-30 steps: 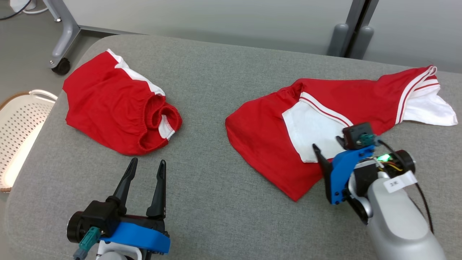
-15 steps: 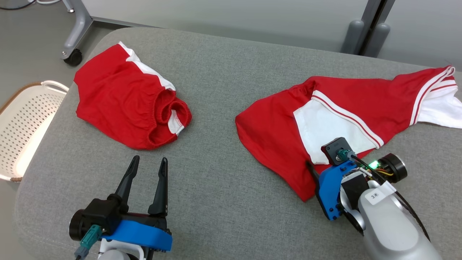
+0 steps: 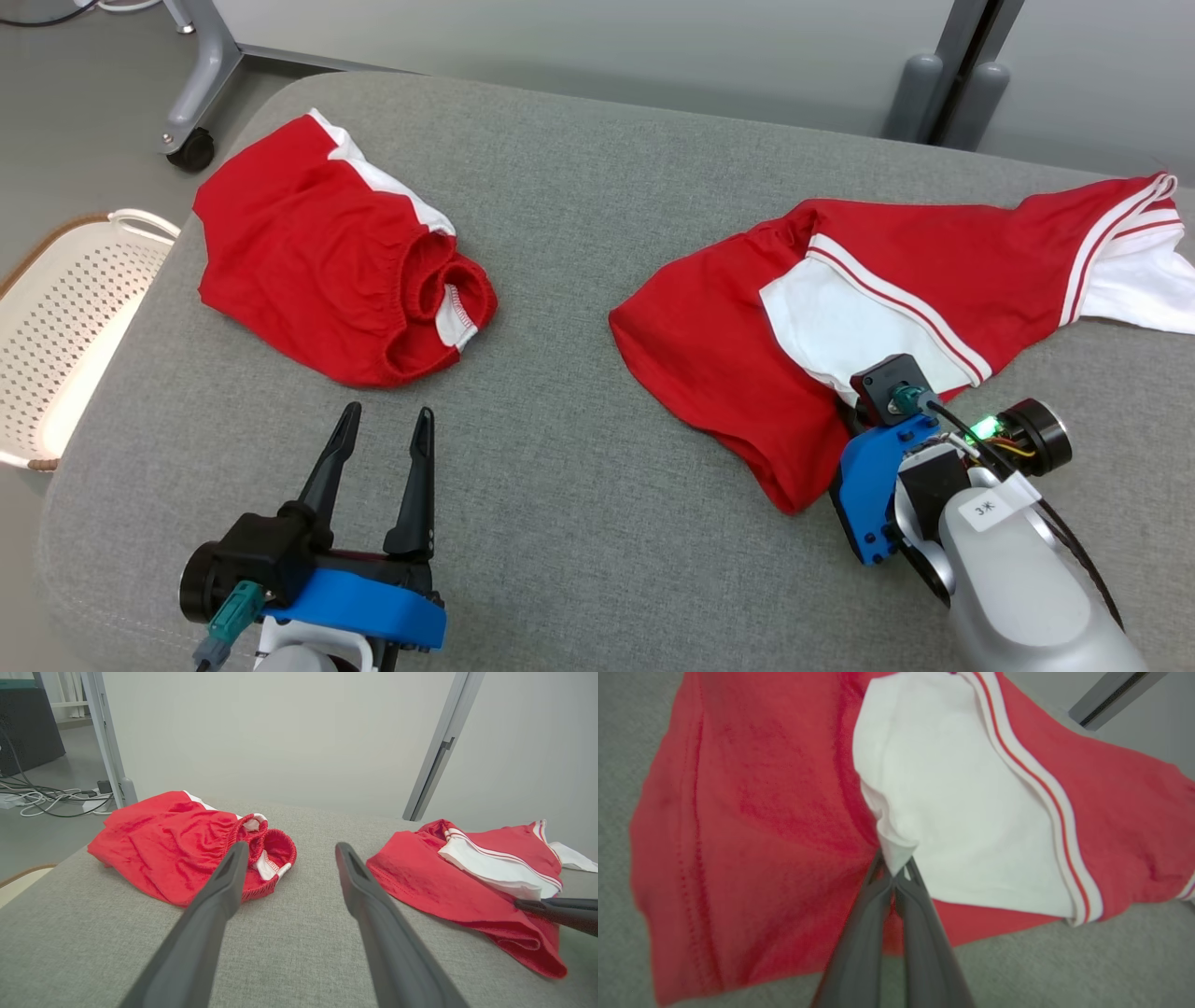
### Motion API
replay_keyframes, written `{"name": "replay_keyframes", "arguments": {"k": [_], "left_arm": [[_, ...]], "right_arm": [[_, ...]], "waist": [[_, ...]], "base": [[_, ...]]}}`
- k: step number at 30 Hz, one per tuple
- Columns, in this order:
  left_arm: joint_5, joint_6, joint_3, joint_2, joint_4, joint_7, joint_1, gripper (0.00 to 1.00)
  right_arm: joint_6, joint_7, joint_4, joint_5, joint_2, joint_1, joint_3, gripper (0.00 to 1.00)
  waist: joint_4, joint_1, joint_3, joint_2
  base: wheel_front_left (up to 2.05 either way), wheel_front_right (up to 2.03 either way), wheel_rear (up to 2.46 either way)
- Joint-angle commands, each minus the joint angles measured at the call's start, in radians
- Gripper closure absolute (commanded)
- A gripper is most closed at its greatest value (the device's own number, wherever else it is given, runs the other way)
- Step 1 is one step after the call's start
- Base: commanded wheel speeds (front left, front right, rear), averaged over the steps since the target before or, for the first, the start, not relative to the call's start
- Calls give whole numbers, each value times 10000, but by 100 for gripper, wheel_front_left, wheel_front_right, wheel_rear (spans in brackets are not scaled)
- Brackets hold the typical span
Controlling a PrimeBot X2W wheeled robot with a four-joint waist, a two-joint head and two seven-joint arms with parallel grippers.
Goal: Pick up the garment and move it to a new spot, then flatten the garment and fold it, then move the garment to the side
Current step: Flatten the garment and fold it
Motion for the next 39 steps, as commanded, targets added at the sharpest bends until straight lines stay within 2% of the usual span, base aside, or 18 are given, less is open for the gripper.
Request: {"name": "replay_keyframes", "arguments": {"k": [1,11,20,27,28,29,39], "left_arm": [[20,-24,45,24,12,-28,-25,0],[-2,43,59,138,35,-28,251,0],[-89,165,129,284,-135,-2,489,0],[-161,223,175,379,-231,7,385,0],[-162,224,160,382,-231,10,356,0],[-159,229,155,388,-226,10,336,0],[-223,260,68,381,-110,5,339,0]], "right_arm": [[-2,-123,-14,99,-1,69,-44,100],[-1,-1003,-955,881,17,879,-537,100],[-1,-249,-3618,1401,-267,3378,-1257,100],[-1,348,-5146,1402,125,4789,-2403,100],[-1,380,-5308,1422,218,4904,-2557,92],[-1,414,-5409,1443,282,4991,-2688,0],[-1,680,-6471,1900,664,5517,-3728,0]], "waist": [[-11,0,-14,-1],[-333,0,-458,-1],[-1030,0,-712,-1],[-1562,0,-630,-1],[-1605,0,-625,-1],[-1648,0,-624,-1],[-1774,0,-702,-1]], "base": [[0,0,0],[0,0,0],[0,0,0],[0,0,0],[0,0,0],[0,0,0],[0,0,0]]}}
